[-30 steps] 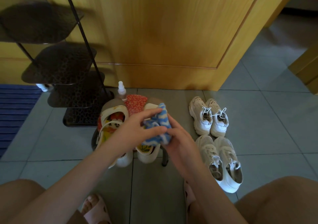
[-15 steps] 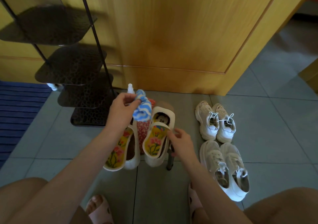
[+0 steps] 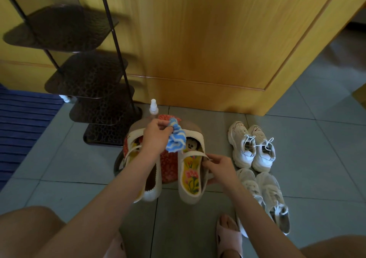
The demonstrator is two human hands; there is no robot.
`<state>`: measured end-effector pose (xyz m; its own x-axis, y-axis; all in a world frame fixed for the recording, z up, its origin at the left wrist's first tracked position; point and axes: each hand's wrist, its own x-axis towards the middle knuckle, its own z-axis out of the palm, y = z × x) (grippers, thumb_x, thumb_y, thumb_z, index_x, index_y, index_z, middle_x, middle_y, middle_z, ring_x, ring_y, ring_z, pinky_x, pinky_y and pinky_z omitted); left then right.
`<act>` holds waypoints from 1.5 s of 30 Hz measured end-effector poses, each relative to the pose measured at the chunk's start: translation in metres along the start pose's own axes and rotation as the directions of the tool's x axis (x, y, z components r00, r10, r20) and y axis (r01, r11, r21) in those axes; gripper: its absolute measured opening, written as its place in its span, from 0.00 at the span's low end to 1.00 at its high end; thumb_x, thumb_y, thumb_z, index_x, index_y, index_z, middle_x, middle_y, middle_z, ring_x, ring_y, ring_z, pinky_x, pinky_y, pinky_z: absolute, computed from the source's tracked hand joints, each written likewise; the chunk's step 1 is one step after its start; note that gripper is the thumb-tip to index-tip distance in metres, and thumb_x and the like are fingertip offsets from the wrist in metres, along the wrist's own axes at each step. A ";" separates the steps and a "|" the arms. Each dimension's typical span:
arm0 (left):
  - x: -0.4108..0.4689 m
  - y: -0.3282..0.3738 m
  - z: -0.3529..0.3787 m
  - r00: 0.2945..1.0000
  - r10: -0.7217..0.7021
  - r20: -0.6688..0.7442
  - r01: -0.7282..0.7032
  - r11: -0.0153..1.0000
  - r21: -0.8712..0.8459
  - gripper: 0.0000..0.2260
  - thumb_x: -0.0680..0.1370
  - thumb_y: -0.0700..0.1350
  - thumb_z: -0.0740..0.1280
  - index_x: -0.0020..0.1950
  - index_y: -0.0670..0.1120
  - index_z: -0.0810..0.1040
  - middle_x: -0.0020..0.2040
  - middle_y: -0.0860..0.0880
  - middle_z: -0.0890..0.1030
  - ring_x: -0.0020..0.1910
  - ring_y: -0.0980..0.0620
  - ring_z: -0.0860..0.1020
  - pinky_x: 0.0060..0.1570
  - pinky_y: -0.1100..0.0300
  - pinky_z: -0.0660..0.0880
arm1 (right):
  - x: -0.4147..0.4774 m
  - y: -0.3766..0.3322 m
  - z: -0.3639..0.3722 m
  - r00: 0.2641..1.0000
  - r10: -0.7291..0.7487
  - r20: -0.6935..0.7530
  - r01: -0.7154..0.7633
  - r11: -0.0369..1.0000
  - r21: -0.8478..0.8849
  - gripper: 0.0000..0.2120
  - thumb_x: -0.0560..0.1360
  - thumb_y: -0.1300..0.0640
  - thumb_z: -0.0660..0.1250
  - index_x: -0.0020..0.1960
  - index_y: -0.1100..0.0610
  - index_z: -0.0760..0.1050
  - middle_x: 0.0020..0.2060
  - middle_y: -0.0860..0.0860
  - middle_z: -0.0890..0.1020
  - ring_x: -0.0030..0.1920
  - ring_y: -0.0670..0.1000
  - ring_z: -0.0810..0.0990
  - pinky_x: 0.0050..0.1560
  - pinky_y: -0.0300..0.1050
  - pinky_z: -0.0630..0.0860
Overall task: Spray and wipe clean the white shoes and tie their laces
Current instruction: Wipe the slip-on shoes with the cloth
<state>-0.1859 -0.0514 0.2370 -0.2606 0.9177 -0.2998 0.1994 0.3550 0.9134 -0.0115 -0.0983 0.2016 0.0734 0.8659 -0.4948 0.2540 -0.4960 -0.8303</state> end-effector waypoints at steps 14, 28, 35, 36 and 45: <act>-0.007 -0.034 0.056 0.930 -0.069 -0.362 0.051 0.997 -0.059 0.17 0.81 0.38 0.57 0.69 0.44 0.70 0.68 0.45 0.72 0.65 0.47 0.71 0.61 0.59 0.68 | 0.002 0.008 -0.009 0.995 -0.031 0.091 0.025 0.998 0.065 0.15 0.79 0.66 0.58 0.59 0.53 0.77 0.40 0.50 0.79 0.39 0.45 0.77 0.27 0.37 0.74; 0.000 -0.048 0.058 0.897 0.430 -0.106 -0.410 0.897 0.166 0.16 0.80 0.37 0.58 0.67 0.44 0.73 0.65 0.50 0.75 0.63 0.58 0.71 0.67 0.65 0.64 | 0.009 0.021 -0.011 0.988 -0.121 0.100 0.120 0.993 0.014 0.20 0.79 0.67 0.58 0.62 0.44 0.71 0.40 0.45 0.81 0.37 0.40 0.79 0.29 0.34 0.74; -0.037 -0.063 0.056 0.918 0.394 -0.057 -0.361 0.884 0.298 0.17 0.78 0.37 0.61 0.66 0.47 0.74 0.66 0.52 0.75 0.65 0.56 0.71 0.65 0.66 0.64 | 0.013 0.027 -0.010 0.991 -0.124 0.053 0.120 0.990 0.069 0.18 0.77 0.69 0.59 0.56 0.48 0.78 0.40 0.46 0.83 0.41 0.45 0.81 0.43 0.46 0.79; -0.043 -0.064 0.055 0.923 0.384 -0.040 -0.356 0.887 0.293 0.17 0.78 0.37 0.61 0.66 0.48 0.74 0.66 0.52 0.75 0.64 0.57 0.71 0.64 0.67 0.65 | 0.013 0.028 -0.010 0.993 -0.111 0.048 0.108 0.991 0.073 0.17 0.78 0.68 0.59 0.55 0.50 0.78 0.40 0.47 0.83 0.41 0.47 0.81 0.41 0.46 0.78; -0.100 -0.082 0.035 0.954 0.296 0.040 -0.298 0.934 0.198 0.16 0.77 0.37 0.64 0.64 0.50 0.76 0.56 0.66 0.71 0.58 0.62 0.71 0.60 0.68 0.68 | 0.012 0.024 -0.012 0.979 -0.186 0.083 0.188 0.982 -0.011 0.24 0.77 0.69 0.59 0.49 0.39 0.79 0.43 0.45 0.84 0.46 0.46 0.82 0.47 0.43 0.79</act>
<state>-0.1429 -0.1660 0.1825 -0.1520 0.9880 -0.0269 0.4510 0.0936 0.8876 0.0070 -0.0988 0.1787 -0.0556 0.9346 -0.3512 0.2741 -0.3240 -0.9055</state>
